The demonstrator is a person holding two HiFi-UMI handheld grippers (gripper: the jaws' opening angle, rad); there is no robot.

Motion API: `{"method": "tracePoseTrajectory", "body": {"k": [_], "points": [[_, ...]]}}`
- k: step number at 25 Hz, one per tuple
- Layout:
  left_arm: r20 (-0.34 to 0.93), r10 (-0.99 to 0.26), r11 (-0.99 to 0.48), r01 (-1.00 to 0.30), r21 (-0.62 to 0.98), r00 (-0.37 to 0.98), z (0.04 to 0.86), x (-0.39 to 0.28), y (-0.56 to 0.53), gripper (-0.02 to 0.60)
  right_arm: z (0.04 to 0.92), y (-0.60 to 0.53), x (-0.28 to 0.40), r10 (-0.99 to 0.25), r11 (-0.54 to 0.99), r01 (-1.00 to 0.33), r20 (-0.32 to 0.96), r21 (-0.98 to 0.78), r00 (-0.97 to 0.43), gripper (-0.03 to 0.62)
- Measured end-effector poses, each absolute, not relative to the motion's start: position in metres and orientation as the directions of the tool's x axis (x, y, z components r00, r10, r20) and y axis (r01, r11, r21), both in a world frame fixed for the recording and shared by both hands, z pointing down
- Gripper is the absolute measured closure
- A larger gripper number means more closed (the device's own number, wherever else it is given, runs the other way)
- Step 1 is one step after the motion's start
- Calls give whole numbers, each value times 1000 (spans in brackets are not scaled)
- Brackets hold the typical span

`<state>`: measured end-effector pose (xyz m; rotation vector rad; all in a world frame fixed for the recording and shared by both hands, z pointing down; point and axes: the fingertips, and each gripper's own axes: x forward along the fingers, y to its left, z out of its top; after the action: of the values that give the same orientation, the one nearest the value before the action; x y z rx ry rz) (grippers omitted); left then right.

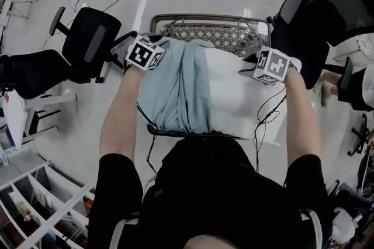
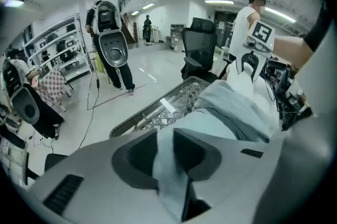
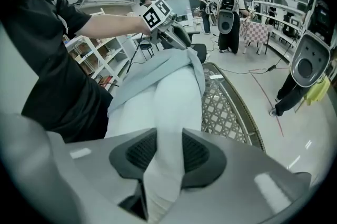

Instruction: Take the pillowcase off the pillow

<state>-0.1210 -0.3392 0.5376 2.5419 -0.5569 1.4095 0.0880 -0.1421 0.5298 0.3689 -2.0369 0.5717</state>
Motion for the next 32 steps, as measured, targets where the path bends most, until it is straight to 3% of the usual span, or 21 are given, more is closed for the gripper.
{"method": "tracePoseTrajectory", "body": {"k": [1, 2, 6, 11, 18, 21, 24, 29, 30, 31, 32], "points": [[867, -230, -925, -376, -54, 442, 543, -119, -335, 544, 531, -141, 89, -26, 844, -477, 869, -246, -494, 454], [889, -236, -938, -330, -104, 391, 548, -119, -330, 577, 532, -139, 90, -25, 842, -480, 871, -247, -491, 456], [916, -327, -943, -136, -303, 233, 556, -129, -332, 577, 534, -133, 94, -33, 832, -497, 871, -248, -490, 467], [897, -425, -905, -72, -419, 119, 554, -158, -351, 578, 530, -129, 98, -50, 818, -512, 855, -261, -516, 477], [865, -493, -860, -100, -501, -93, 548, -255, -390, 578, 538, -130, 120, -36, 799, -530, 858, -283, -512, 485], [844, -487, -842, -138, -522, -225, 544, -329, -403, 578, 557, -122, 152, -5, 788, -567, 918, -241, -397, 494], [882, -453, -847, -247, -471, -131, 536, -346, -397, 578, 576, -117, 184, 31, 785, -589, 962, -192, -272, 499], [883, -449, -889, -170, -426, 134, 552, -237, -378, 577, 581, -132, 179, -29, 773, -612, 955, -167, -297, 499], [887, -432, -900, -139, -412, 165, 559, -215, -374, 534, 583, -135, 178, -44, 774, -615, 956, -152, -291, 497], [893, -410, -912, -106, -396, 186, 566, -197, -370, 409, 585, -137, 179, -55, 776, -616, 958, -135, -280, 494], [900, -389, -921, -73, -382, 197, 574, -181, -369, 373, 588, -138, 180, -63, 778, -617, 961, -121, -268, 491]]}}
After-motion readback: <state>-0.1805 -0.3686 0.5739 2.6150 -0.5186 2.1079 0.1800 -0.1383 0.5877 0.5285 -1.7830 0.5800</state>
